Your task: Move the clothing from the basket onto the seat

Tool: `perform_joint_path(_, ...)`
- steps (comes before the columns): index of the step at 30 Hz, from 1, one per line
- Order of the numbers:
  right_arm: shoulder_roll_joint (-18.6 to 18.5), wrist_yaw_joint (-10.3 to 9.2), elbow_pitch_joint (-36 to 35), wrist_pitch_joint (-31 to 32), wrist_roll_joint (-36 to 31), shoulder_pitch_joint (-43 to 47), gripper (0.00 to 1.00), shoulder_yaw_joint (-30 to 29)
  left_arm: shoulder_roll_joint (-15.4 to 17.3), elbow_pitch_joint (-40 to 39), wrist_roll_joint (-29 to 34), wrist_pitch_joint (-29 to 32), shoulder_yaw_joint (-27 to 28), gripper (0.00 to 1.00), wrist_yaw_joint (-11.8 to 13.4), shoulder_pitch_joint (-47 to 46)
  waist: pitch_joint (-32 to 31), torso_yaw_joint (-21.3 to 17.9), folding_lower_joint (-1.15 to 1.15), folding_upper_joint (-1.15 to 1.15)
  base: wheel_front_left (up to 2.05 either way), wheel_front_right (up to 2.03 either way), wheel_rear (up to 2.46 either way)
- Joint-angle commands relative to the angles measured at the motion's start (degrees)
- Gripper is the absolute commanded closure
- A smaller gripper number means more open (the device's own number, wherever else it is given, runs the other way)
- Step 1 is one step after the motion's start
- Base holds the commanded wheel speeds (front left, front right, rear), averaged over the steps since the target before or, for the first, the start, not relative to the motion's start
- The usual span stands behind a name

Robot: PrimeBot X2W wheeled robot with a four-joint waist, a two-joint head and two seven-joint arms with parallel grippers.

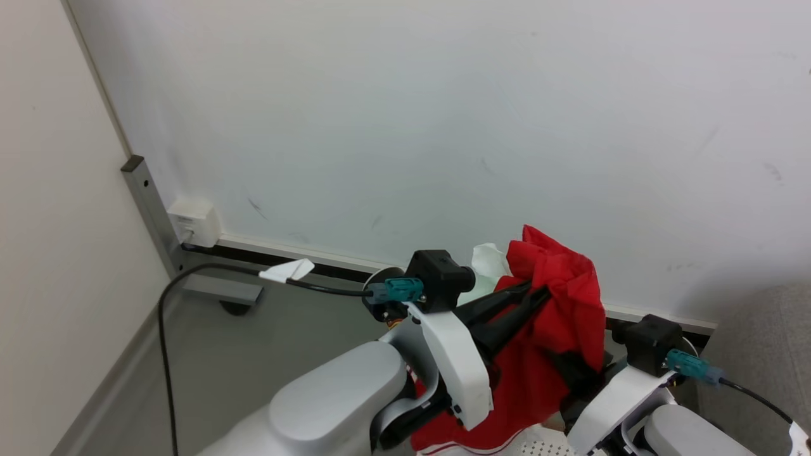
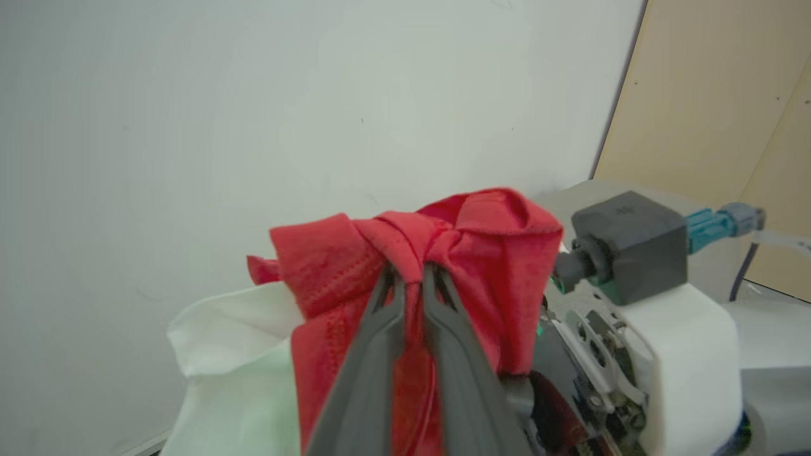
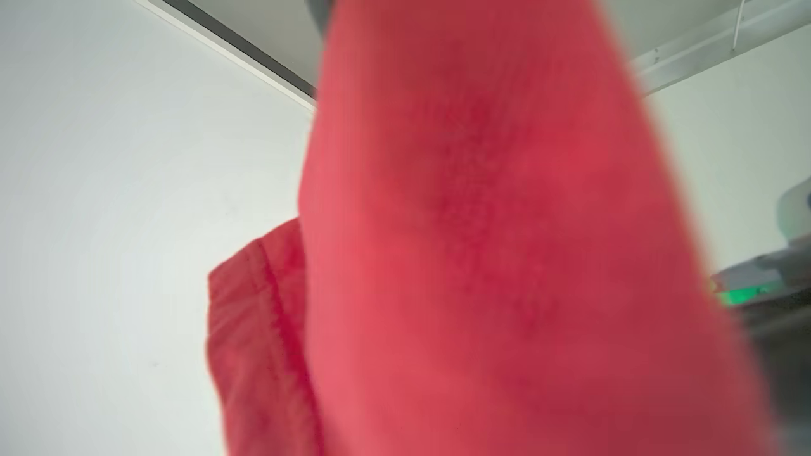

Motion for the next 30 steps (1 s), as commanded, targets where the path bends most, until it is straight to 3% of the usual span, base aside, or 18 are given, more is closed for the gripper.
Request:
perform_joint_path(1,-0.51,-0.13,-0.72,-0.2,-0.13,0.97,1.0,-1.42,0.51,0.43,-0.58,-0.16,0.15,1.0,0.15,0.69,0.06,-0.21,0.0,0.0,0.0,0.0,0.0)
perform_joint_path(4,-0.84,-0.13,-1.65,-0.2,-0.98,2.22,1.0,-4.13,0.75,0.8,-0.86,-0.5,0.45,1.0,0.6,1.03,0.24,-1.02,0.0,0.0,0.0,0.0,0.0)
perform_joint_path(5,-1.0,-0.13,-2.03,-0.2,-1.43,2.68,1.0,-5.1,0.63,0.76,-1.04,-0.61,0.5,0.78,0.52,1.2,0.31,-1.39,0.0,0.0,0.0,0.0,0.0)
perform_joint_path(8,-1.76,-0.13,-2.91,-0.2,-3.29,3.61,1.0,-7.88,0.11,0.11,-1.74,-0.84,0.64,0.0,0.4,1.67,0.53,-2.81,0.0,0.0,0.0,0.0,0.0)
perform_joint_path(16,-5.29,-0.13,-4.62,-0.2,-7.83,4.82,1.0,-14.05,0.69,-2.6,-0.98,-2.48,1.6,0.0,2.13,1.85,1.43,-9.49,0.0,0.0,0.0,0.0,0.0)
perform_joint_path(30,-8.52,-0.13,-10.85,-0.2,-10.33,5.76,1.0,-22.98,2.91,-4.3,1.07,-5.84,1.58,0.0,4.59,5.62,4.84,-26.64,0.0,0.0,0.0,0.0,0.0)
